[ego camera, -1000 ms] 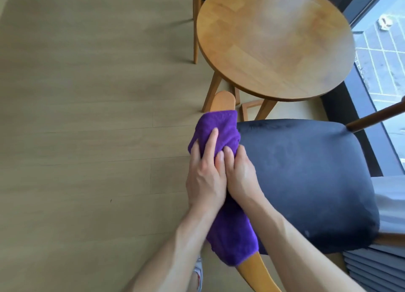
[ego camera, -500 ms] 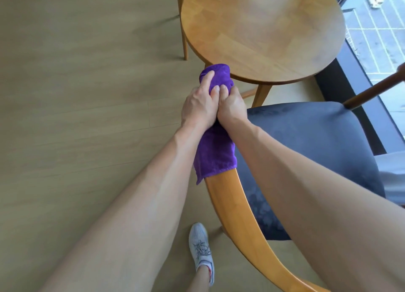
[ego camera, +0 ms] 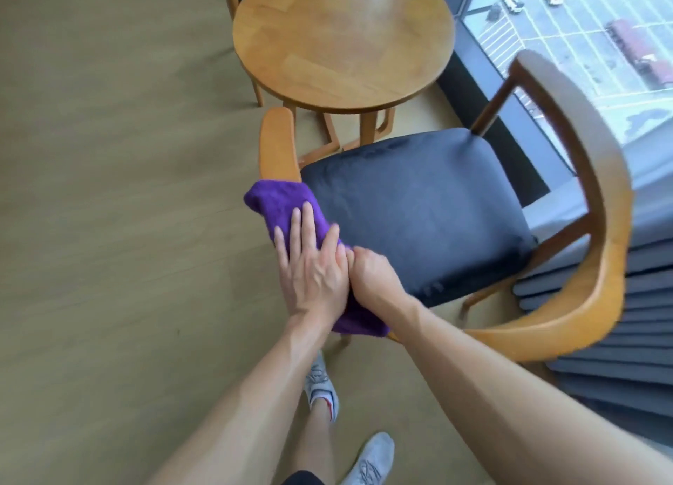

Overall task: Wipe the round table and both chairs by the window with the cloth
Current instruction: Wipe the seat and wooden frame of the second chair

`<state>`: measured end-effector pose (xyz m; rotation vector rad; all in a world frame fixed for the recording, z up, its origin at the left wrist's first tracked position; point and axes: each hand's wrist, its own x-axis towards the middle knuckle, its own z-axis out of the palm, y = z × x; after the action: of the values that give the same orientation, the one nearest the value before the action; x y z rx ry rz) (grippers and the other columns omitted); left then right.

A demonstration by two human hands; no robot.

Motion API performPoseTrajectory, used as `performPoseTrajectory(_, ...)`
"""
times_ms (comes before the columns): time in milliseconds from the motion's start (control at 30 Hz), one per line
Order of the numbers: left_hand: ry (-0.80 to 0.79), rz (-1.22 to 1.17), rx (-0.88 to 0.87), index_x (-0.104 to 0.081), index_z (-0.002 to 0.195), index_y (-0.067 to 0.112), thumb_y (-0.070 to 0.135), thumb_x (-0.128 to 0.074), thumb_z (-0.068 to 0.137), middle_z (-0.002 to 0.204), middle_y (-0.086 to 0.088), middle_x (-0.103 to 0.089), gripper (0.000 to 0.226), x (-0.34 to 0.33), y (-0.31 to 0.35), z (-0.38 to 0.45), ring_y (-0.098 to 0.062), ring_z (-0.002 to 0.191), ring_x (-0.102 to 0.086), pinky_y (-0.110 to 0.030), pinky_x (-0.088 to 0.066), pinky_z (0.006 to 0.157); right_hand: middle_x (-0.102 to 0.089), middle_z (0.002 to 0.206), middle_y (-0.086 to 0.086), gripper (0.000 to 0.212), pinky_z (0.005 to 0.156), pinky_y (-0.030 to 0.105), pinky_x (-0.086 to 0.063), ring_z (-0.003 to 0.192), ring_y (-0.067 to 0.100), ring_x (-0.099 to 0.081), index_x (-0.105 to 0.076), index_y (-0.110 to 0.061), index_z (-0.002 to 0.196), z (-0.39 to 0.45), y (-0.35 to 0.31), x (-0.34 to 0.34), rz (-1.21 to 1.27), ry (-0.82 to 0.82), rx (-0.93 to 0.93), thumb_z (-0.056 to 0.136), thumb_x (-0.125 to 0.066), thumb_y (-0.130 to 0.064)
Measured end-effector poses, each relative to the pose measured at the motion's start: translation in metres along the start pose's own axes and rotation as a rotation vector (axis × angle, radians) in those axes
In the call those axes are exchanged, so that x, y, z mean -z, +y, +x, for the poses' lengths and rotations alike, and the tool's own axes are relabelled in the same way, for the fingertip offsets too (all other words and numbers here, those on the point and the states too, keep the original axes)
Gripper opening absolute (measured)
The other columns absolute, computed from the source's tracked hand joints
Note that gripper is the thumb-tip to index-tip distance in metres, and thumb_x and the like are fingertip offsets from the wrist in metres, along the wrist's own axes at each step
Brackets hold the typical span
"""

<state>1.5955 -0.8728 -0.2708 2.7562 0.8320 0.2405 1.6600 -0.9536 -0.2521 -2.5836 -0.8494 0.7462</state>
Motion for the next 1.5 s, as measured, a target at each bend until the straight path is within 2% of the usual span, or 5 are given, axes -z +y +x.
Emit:
performPoseTrajectory(267,-0.05,-0.113,-0.13,-0.057,0.075,0.02,0.014,-0.062,0.085,0.07,0.0,-0.06,0.013,-0.001,0.115,-0.093,-0.027,0.079,-0.064,-0.047,-0.048,0.099,-0.069,0.089,-0.002,0.016,0.093,0.035,-0.033,0.095,0.023,-0.063,-0.051,-0.024,0.088,-0.109,0.081,0.045,-0.372,0.179,-0.105,0.093,-0.037,-0.025)
performPoseTrajectory(500,-0.506,-0.33,-0.236,-0.055,0.111,0.025,0.049,-0.02,0.104,0.118,-0.002,-0.068,0.043,0.005,0.244,-0.068,-0.032,0.107,-0.065,-0.045,-0.048,0.087,-0.068,0.114,0.005,0.029,0.101,0.039,-0.042,0.116,0.025,-0.059,-0.068,-0.017,0.11,-0.152,0.193,0.113,-0.052,0.534,-0.16,0.091,-0.047,-0.024)
performPoseTrajectory(967,-0.792,-0.342,-0.823,-0.025,0.156,0.035,0.04,-0.048,0.099,0.166,0.012,-0.01,0.061,-0.009,0.244,-0.043,-0.006,0.152,-0.011,-0.036,-0.03,0.119,-0.058,0.135,-0.002,0.041,0.082,0.023,-0.053,0.107,0.009,-0.065,-0.038,-0.036,0.145,-0.152,0.154,0.045,1.692,1.172,-0.826,0.104,-0.038,-0.03)
performPoseTrajectory(1100,-1.063,-0.61,-0.573,-0.017,0.158,0.034,0.036,-0.041,0.103,0.166,0.016,-0.007,0.061,-0.007,0.253,-0.021,0.008,0.149,-0.005,-0.026,-0.009,0.124,-0.048,0.141,-0.011,0.042,0.101,0.037,-0.047,0.12,0.012,-0.057,-0.03,-0.055,0.142,-0.137,0.153,0.055,1.564,1.249,-0.872,0.103,-0.038,-0.04)
performPoseTrajectory(1500,-0.856,-0.62,-0.374,-0.013,0.158,0.037,0.029,-0.035,0.106,0.168,0.007,-0.002,0.057,-0.074,0.337,0.015,-0.007,0.153,-0.006,-0.022,-0.009,0.119,-0.057,0.137,-0.004,0.04,0.109,0.041,-0.042,0.123,0.015,-0.056,-0.046,-0.037,0.14,-0.079,0.279,0.1,1.263,0.81,-0.877,0.1,-0.043,-0.035)
